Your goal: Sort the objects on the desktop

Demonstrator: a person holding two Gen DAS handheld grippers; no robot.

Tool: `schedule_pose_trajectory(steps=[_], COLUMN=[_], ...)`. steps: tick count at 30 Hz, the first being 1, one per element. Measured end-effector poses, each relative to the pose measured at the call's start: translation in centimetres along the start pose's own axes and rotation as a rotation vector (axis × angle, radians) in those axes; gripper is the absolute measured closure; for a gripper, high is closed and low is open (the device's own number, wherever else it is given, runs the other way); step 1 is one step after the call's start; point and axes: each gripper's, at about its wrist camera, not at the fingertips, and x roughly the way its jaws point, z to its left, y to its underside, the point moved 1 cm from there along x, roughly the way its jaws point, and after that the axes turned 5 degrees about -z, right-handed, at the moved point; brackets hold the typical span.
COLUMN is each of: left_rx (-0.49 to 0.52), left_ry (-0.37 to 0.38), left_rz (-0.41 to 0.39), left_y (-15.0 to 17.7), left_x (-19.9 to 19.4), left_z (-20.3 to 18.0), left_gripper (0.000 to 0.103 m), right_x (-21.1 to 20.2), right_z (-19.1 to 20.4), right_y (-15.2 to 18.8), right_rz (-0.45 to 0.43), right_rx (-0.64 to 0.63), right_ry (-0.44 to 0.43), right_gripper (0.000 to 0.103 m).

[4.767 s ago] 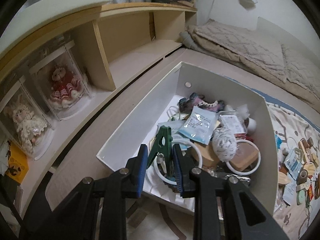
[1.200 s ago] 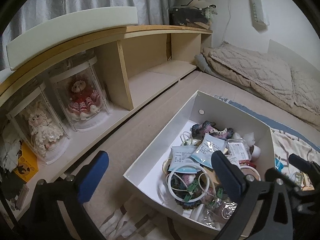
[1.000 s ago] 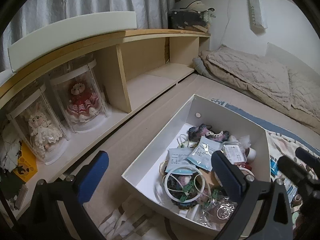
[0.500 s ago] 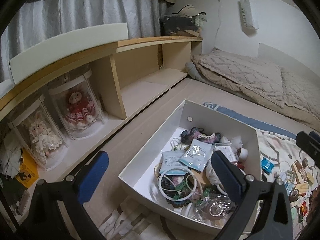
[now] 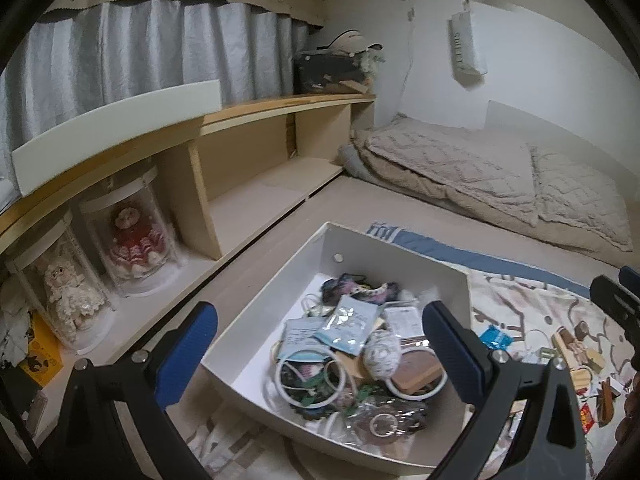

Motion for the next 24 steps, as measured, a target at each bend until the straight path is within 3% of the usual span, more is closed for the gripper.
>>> schedule_pose_trajectory(steps=[9, 24], left_rx=[0.037, 0.094], left_ry=[0.106, 0.271], left_rz=[-0.022, -0.062], left_y=[-0.6, -1.2], left_x=[-2.0, -4.9], left_z=[-5.0, -13.2], left_gripper=[0.0, 0.0], right_x=[-3.3, -9.0], right_z=[-2.8, -11.0], right_y=[0.1, 0.6], right_rz=[-0.017, -0.04], right_rx=[-0.017, 0.053], right_ry=[0.058, 0.247], right_gripper=[0.0, 0.0])
